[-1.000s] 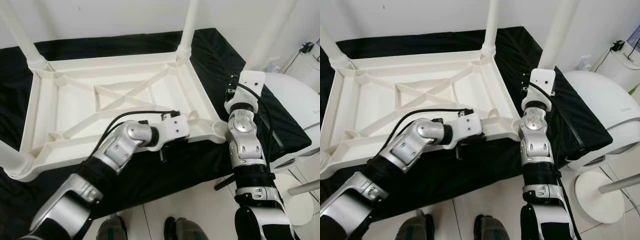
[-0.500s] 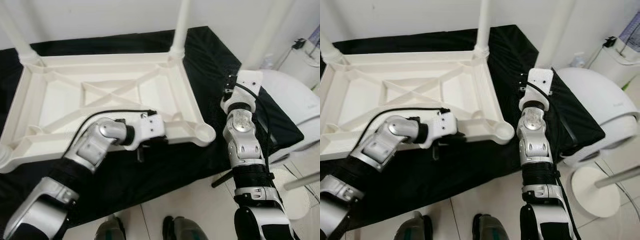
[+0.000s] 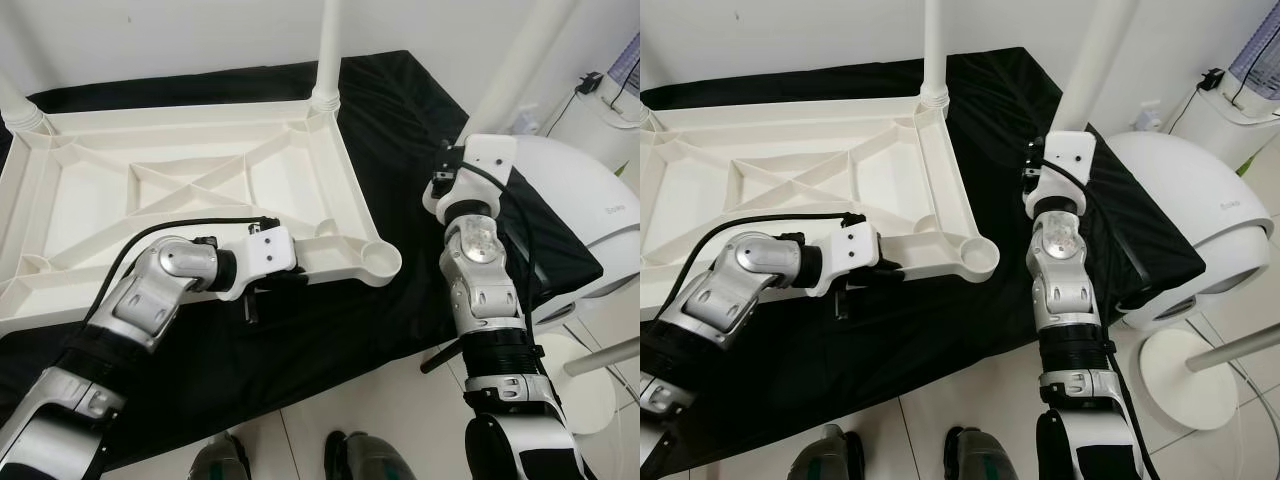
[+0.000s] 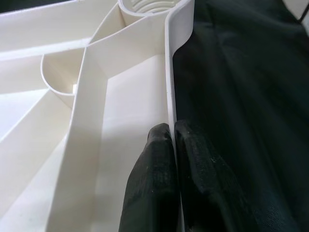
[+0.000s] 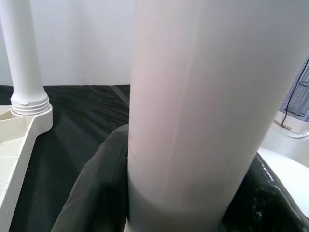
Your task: Building children table
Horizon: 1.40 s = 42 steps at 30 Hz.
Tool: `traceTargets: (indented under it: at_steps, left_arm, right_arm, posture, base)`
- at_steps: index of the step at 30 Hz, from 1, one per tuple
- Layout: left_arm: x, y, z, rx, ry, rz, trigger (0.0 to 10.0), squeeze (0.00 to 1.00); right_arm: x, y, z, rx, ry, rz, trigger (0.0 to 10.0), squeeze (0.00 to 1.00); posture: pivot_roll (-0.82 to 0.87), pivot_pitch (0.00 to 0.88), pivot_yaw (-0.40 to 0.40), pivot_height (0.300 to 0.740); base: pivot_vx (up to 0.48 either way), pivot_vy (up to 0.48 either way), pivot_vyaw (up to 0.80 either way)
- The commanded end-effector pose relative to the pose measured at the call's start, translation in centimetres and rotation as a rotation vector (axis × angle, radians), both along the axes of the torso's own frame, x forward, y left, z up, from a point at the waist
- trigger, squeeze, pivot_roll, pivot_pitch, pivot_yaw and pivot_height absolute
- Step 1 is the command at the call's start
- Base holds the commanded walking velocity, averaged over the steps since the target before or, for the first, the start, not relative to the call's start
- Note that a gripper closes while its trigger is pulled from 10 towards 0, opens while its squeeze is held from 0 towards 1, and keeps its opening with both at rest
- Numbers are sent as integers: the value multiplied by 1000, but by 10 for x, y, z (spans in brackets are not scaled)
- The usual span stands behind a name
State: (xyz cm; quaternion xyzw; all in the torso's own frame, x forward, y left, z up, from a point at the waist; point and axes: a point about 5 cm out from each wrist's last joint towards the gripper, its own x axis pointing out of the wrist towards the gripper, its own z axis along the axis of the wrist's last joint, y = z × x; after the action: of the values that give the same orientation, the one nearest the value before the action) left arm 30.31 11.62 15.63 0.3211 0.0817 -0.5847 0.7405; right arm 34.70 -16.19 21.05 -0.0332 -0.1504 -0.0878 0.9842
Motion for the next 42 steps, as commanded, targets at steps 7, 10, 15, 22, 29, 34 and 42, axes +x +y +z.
traceTargets:
  at_steps: [7,10,15,22,29,34,42]
  left_arm:
    - [-1,8,-7,17,49,5,10000,1000]
    - [0,7,-6,13,42,8,10000,1000]
    - [2,-22,15,-93,-15,-10,10000,0]
    - [-2,-46,23,-163,-30,-44,10000,0]
    - [-8,-66,17,-186,-18,-59,10000,0]
    - [-5,-75,4,-163,-5,7,10000,0]
    - [12,-79,-6,-153,-41,203,10000,0]
  right_arm:
    - [1,1,3,-13,-19,11,10000,0]
    - [1,1,3,-13,-19,11,10000,0]
    - [1,6,5,-22,-29,50,10000,0]
    - [0,23,7,-31,-47,169,10000,0]
    - [0,27,4,-37,-37,193,10000,0]
    - [0,27,6,-45,-43,194,10000,0]
    - [-1,26,6,-49,-49,192,10000,0]
  posture:
    - [18,97,-50,740]
    - [18,97,-50,740]
    - [19,83,-59,740]
    - [23,78,-68,740]
    - [24,70,-71,740]
    - [23,68,-71,740]
    - [18,74,-65,740]
  base:
    - [0,0,0]
    - [0,0,0]
    - [0,0,0]
    - [0,0,0]
    - [0,0,0]
    - [0,0,0]
    - [0,0,0]
